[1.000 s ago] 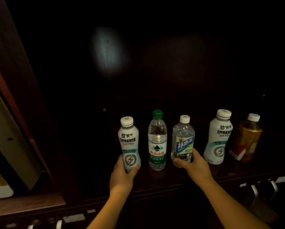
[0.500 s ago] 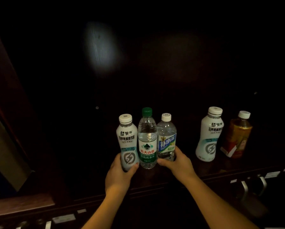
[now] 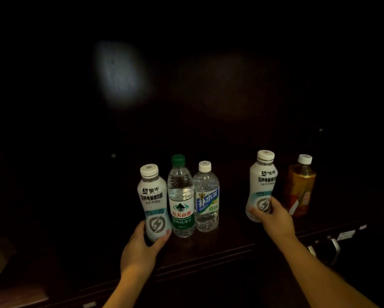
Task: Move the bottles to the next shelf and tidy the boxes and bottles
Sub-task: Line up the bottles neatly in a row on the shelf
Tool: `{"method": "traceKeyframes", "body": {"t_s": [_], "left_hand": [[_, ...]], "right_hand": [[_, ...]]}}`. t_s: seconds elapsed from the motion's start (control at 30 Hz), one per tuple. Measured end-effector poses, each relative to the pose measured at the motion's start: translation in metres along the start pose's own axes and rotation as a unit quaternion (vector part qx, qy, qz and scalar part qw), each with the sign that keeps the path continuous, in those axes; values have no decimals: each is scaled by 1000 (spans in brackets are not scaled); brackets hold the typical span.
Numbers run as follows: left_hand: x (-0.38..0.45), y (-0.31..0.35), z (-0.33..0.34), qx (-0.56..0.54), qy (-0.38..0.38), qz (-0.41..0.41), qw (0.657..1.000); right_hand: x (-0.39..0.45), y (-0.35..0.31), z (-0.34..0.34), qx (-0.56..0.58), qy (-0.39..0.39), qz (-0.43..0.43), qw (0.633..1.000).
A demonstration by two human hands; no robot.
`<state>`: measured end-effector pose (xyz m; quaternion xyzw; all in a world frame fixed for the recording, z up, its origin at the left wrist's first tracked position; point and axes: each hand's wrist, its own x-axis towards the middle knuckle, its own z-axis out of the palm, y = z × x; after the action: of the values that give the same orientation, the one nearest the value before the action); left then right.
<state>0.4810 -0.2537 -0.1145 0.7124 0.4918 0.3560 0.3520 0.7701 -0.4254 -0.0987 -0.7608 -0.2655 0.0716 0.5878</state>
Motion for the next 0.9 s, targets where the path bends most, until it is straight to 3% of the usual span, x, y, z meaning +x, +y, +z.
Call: {"method": "traceKeyframes", "body": {"t_s": [0.33,0.63,0.7,0.8,0.9], "left_hand": [[0,1,-2,8,1,4,1000],[2,-3,-1,22,-4,6,1000],[3,-4,0,26,0,3,1000],[4,-6,0,23,-1,2,1000],[5,-7,-1,24,2,7,1000]], "right_hand": [[-31,-24,56,-2,-52,-36,998],[-31,-20,47,51,-137,-38,988],[-27,-16,36,57,-94,-27,994],[-15,-1,-10,32,91,-55,994],[8,20,-66,-14,199,-33,979]]}}
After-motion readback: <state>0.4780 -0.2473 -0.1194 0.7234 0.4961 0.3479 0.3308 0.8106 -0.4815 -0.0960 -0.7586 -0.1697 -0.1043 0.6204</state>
